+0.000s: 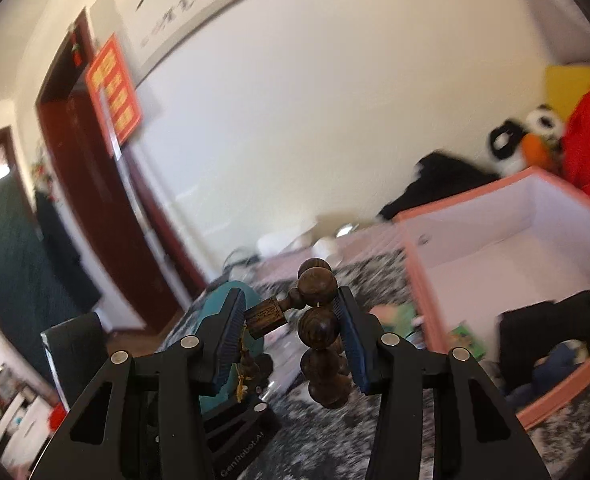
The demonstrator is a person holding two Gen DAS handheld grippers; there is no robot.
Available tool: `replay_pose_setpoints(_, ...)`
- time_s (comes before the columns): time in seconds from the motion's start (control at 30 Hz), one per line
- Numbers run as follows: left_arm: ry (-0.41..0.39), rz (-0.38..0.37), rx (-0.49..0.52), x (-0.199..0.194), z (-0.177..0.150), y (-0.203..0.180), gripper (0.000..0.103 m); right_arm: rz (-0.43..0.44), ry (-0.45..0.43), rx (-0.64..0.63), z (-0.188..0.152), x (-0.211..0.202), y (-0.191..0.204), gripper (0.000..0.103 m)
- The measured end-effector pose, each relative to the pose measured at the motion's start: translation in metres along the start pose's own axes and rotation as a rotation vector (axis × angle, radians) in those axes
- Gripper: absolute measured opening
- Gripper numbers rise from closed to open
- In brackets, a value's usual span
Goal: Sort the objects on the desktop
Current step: 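Lift the glasses case while the right gripper grasps the wooden bead bracelet, then drop the glasses case and bead bracelet into the pink box with both grippers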
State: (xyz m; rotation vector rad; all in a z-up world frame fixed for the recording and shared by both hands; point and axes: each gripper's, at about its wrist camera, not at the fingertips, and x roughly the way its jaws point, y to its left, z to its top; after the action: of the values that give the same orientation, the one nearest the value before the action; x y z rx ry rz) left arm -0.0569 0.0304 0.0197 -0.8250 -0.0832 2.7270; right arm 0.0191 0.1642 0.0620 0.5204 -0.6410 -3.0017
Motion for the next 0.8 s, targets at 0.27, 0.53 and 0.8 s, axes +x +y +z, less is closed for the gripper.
replay_pose_setpoints(0.27, -0.038, -0.189, 0.079, 0.012, 0.019, -0.110, 0.068, -0.243, -0.179, 0.089, 0.022, -0.049, -0.065, 0.050)
replay_pose_setpoints(0.53, 0.102, -0.294, 0.111, 0.068, -0.010, -0.176, 0.068, -0.342, -0.105, 0.282, 0.024, -0.040, -0.151, 0.051)
replay_pose_setpoints(0.8, 0.048, -0.159, 0.139, 0.077, -0.029, -0.181, 0.068, -0.482, -0.127, 0.235, 0.023, -0.034, -0.164, 0.050)
